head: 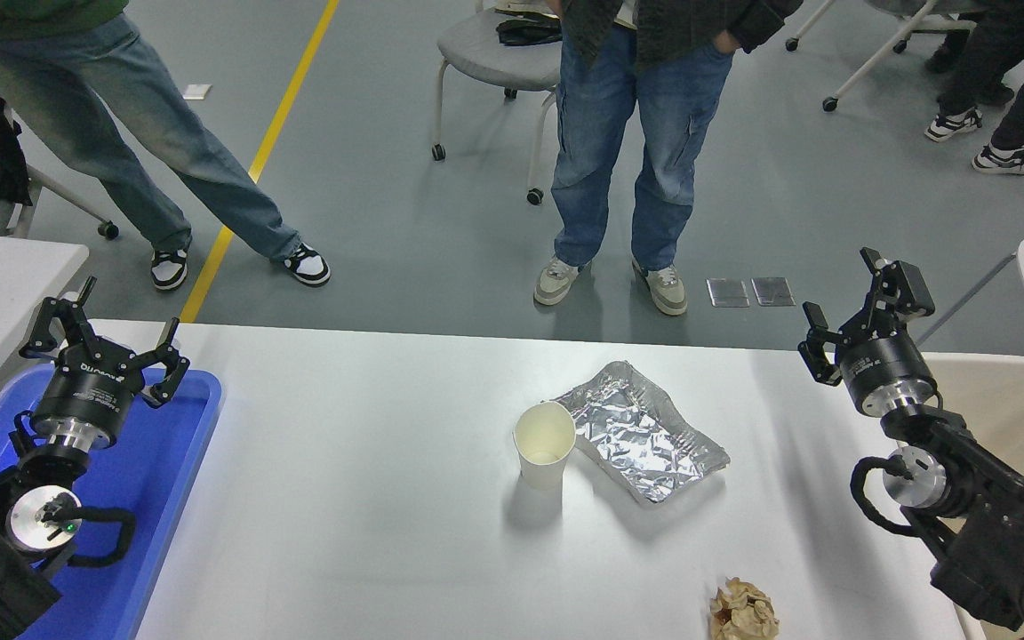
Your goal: Clean the table surface
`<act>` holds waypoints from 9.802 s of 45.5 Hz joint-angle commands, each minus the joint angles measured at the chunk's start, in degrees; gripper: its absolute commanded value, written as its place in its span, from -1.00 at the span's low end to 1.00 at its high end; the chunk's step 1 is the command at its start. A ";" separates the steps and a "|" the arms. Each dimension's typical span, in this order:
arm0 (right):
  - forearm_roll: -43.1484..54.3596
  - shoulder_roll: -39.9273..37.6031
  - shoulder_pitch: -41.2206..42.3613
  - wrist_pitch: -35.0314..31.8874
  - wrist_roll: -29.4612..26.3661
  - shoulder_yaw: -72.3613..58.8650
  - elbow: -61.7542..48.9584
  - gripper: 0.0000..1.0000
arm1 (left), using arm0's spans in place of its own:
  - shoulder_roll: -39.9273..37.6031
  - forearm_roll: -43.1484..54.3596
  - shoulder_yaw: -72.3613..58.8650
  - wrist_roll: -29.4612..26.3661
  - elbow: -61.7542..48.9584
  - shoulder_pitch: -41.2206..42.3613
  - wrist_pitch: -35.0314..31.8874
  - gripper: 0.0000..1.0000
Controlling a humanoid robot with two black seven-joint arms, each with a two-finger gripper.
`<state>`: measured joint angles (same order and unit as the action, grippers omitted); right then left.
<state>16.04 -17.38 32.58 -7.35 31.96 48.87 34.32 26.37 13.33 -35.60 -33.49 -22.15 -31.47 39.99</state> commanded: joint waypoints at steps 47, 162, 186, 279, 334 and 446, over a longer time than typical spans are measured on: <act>-0.22 -1.17 1.44 0.94 -2.96 -0.36 2.06 1.00 | 0.00 -0.06 0.00 0.00 0.00 0.01 0.00 1.00; 32.03 10.87 42.04 -6.97 -45.15 -67.51 21.23 1.00 | 0.00 -0.06 -0.09 0.09 0.00 -0.08 0.00 1.00; 41.17 15.27 39.58 -1.35 -45.06 -70.67 18.15 0.30 | 0.00 -0.06 -0.09 0.09 0.00 -0.08 0.00 1.00; 30.09 -30.42 64.20 -16.64 -44.97 -57.49 51.20 -1.00 | 0.00 -0.06 0.00 0.09 -0.09 -0.08 0.09 1.00; 53.92 -49.16 38.18 -16.99 -11.31 -57.75 14.39 -1.00 | 0.00 -0.06 0.00 0.00 0.00 -0.08 0.00 1.00; -10.24 -22.16 13.13 1.38 -9.46 -48.11 -17.12 0.92 | 0.00 -0.06 0.00 0.00 0.00 0.01 0.00 1.00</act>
<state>19.56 -33.04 41.91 -5.86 23.79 -7.53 1.80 26.37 13.27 -35.60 -33.49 -22.15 -31.47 39.99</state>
